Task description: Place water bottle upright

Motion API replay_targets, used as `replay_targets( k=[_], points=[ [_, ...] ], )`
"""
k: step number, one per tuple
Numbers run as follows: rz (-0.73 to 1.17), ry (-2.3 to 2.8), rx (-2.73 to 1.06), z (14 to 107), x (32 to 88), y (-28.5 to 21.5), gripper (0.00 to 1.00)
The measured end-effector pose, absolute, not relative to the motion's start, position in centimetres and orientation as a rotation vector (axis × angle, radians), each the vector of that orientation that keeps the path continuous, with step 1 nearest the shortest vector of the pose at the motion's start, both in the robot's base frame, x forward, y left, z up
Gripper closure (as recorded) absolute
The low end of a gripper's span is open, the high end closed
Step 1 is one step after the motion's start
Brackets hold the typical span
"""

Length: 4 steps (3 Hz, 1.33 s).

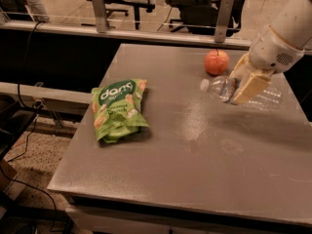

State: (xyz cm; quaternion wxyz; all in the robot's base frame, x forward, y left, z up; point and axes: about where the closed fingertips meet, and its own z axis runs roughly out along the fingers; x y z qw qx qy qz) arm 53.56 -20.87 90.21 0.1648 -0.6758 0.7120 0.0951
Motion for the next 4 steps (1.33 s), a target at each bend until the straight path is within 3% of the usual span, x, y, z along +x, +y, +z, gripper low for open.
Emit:
replay_targets(
  k=[4],
  points=[
    [0.667,1.596,-1.294,98.2,47.7,-19.8,1.0]
  ],
)
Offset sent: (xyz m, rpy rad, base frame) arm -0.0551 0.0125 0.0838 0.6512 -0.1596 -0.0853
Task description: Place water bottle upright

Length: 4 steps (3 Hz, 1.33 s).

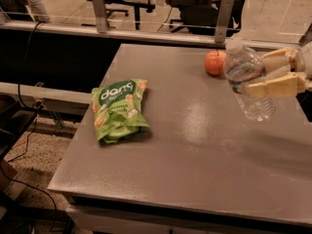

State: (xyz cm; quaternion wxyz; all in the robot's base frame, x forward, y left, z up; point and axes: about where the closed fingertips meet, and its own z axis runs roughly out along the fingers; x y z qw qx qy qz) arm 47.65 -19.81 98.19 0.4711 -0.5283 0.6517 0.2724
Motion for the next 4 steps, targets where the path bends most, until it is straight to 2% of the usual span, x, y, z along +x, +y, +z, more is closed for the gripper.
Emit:
replay_targets(
  k=[4],
  points=[
    [0.835,1.43,-0.976,95.2,44.2,-22.2,1.0]
  ],
)
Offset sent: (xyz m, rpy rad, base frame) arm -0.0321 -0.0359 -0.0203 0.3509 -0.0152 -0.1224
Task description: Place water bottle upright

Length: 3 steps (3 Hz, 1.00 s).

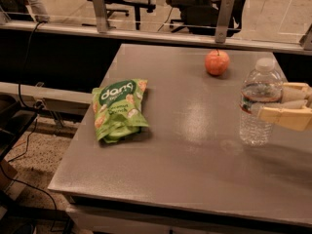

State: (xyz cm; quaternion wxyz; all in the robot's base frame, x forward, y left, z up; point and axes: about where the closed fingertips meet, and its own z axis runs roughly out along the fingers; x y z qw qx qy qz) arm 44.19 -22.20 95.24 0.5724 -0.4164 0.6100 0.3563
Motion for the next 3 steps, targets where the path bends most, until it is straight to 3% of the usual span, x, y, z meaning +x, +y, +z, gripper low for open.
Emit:
replay_targets(
  k=[3],
  points=[
    [0.898,1.356,-0.899,93.5,43.5,-23.1,1.0]
  ],
)
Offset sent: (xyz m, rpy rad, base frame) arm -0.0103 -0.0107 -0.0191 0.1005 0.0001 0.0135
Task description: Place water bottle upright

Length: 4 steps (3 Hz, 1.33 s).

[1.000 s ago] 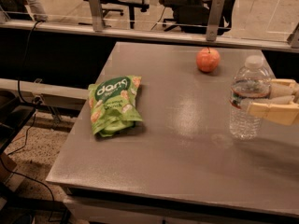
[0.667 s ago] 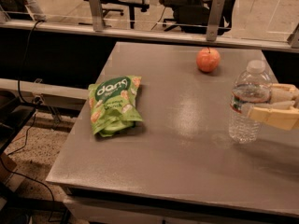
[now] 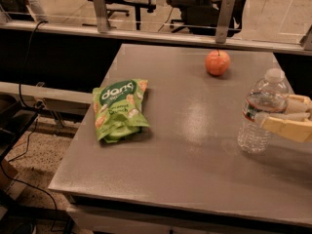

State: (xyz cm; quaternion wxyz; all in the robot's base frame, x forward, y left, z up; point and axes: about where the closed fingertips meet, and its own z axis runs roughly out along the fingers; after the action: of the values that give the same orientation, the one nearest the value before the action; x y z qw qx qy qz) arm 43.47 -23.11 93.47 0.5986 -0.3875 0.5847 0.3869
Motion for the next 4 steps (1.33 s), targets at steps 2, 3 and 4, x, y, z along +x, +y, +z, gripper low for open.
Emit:
replay_targets(
  k=[2,3,4],
  points=[
    [0.903,1.276,-0.895,92.74,43.99,-23.64,0.63],
    [0.914,1.261,-0.913,92.44,44.29,-23.59,0.41],
    [0.925,1.253,-0.937,92.24,44.67,-23.38,0.17]
  ],
)
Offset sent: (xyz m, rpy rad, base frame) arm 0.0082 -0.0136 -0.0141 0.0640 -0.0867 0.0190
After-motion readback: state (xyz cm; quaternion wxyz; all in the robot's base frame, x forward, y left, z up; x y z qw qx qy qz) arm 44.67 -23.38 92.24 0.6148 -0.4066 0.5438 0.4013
